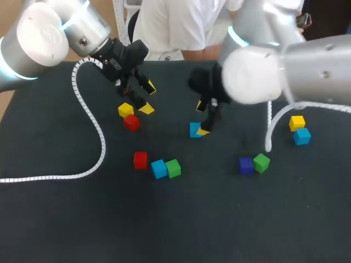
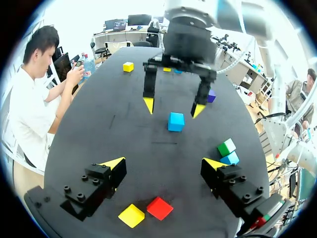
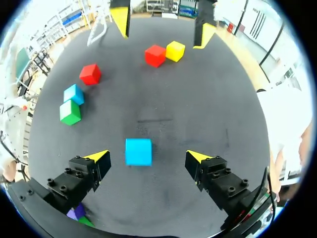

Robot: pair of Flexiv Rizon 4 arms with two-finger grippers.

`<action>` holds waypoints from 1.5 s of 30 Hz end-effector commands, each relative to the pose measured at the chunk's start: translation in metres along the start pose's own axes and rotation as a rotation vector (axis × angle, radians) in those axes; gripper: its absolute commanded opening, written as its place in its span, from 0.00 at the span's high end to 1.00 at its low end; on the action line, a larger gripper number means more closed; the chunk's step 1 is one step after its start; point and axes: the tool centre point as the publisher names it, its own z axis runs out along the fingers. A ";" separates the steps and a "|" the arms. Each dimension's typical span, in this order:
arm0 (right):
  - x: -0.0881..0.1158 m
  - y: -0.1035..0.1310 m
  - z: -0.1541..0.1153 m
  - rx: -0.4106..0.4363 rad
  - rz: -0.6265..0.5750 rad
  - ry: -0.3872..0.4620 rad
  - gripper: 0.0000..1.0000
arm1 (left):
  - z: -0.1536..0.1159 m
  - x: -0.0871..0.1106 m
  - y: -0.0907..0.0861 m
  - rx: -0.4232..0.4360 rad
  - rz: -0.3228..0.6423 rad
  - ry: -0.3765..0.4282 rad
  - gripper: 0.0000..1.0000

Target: Place the blue cubes, place green cubes on the blue cubes, place the yellow cubes on the green cubes, then place the red cubes on the yellow cubes, and place purple cube on the red cubes.

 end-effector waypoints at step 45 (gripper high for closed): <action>0.162 0.056 -0.134 0.108 0.041 -0.136 0.00 | 0.000 0.000 0.003 0.007 0.002 0.002 0.00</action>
